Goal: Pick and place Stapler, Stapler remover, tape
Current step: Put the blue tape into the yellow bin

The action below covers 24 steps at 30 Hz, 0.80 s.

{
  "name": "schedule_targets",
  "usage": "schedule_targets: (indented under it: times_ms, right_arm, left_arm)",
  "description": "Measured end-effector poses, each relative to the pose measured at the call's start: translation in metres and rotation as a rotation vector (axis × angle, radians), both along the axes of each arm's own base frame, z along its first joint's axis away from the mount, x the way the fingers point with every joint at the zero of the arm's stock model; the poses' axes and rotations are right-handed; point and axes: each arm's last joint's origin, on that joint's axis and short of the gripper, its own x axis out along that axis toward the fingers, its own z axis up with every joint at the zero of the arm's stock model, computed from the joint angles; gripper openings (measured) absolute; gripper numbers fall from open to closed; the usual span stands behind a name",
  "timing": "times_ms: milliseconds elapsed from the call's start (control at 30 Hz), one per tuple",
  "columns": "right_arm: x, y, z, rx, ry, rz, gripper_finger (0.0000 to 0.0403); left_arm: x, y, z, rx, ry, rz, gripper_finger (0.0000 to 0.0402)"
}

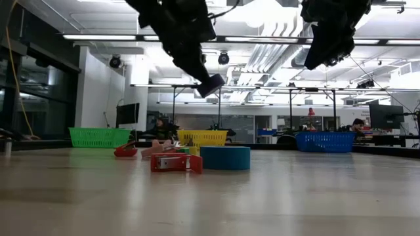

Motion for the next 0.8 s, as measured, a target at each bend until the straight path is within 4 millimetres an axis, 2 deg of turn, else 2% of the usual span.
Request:
schedule_targets:
  times_ms: [300, 533, 633, 800]
  right_arm:
    - [0.000, -0.001, 0.000, -0.046, 0.017, 0.019, 0.0099]
    - [0.000, -0.002, 0.001, -0.100, 0.031, 0.012, 0.0099]
    - [0.000, -0.003, 0.002, -0.123, 0.030, 0.014, 0.0099]
    - [0.000, -0.003, 0.002, -0.139, 0.027, 0.004, 0.0098]
  left_arm:
    - [-0.016, 0.074, 0.015, -0.112, -0.228, 0.195, 0.0031]
    - [-0.032, 0.114, 0.024, -0.168, -0.372, 0.320, 0.0031]
    - [-0.039, 0.125, 0.019, -0.209, -0.438, 0.358, 0.0031]
    - [-0.050, 0.135, -0.004, -0.288, -0.506, 0.428, 0.0031]
